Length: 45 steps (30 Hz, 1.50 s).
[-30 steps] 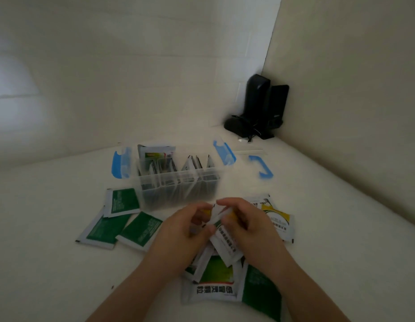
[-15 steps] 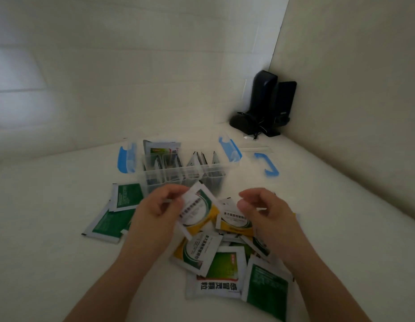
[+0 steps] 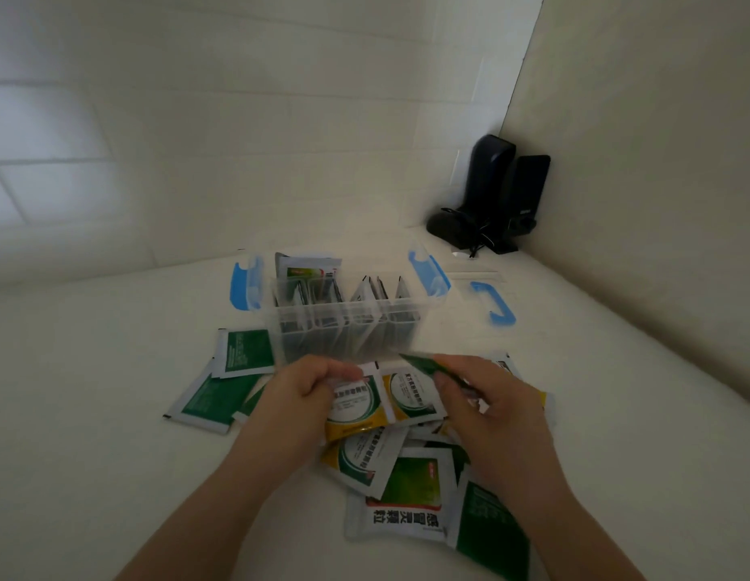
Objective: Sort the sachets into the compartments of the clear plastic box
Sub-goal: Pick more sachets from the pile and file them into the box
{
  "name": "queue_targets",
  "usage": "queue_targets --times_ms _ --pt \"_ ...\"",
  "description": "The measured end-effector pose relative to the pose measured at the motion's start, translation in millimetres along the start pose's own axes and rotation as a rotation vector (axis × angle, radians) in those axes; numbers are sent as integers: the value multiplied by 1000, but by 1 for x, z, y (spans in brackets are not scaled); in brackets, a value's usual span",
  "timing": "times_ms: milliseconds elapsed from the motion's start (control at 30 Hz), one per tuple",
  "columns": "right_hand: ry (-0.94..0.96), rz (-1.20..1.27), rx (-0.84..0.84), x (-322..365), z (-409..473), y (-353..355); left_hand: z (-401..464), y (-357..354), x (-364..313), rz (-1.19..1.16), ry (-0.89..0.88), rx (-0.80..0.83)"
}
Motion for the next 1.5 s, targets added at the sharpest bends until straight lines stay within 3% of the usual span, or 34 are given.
queue_targets --times_ms 233,333,467,667,833,933,1033,1100,1167,1300,1367,1500 --pt "193 -174 322 8 -12 -41 -7 -2 -4 -300 94 65" --pt "207 -125 372 10 -13 -46 -6 -2 -5 -145 16 125" --pt "155 -47 314 14 -10 -34 -1 5 -8 -60 -56 103" --pt "147 -277 682 21 -28 -54 6 13 -1 61 -59 29" --pt "339 -328 482 30 -26 -57 5 11 -1 104 -90 35" --pt "313 -266 303 29 -18 -41 5 11 -2 65 -39 49" --pt "140 105 131 25 -9 -16 3 9 -5 20 43 91" --pt "11 485 157 17 -6 -14 0 4 -7 -67 85 160" --pt "-35 635 218 10 -4 -18 -6 -4 -9 -139 101 248" --pt "-28 352 228 -1 -4 -26 -18 -21 -12 -283 125 445" --pt "-11 229 174 -3 -4 -26 -22 -25 -13 -217 85 509" --pt "-29 248 144 2 -4 -23 -12 -5 -19 41 -155 210"
Point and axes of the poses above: each hand's wrist, its own z-axis towards the middle knuckle, its own y-axis out of the back of the hand, x = y × z, the point moved 6 cm from there along z, towards the middle knuckle, and after that the axes turned 1 degree about z, right-handed, at the moved point
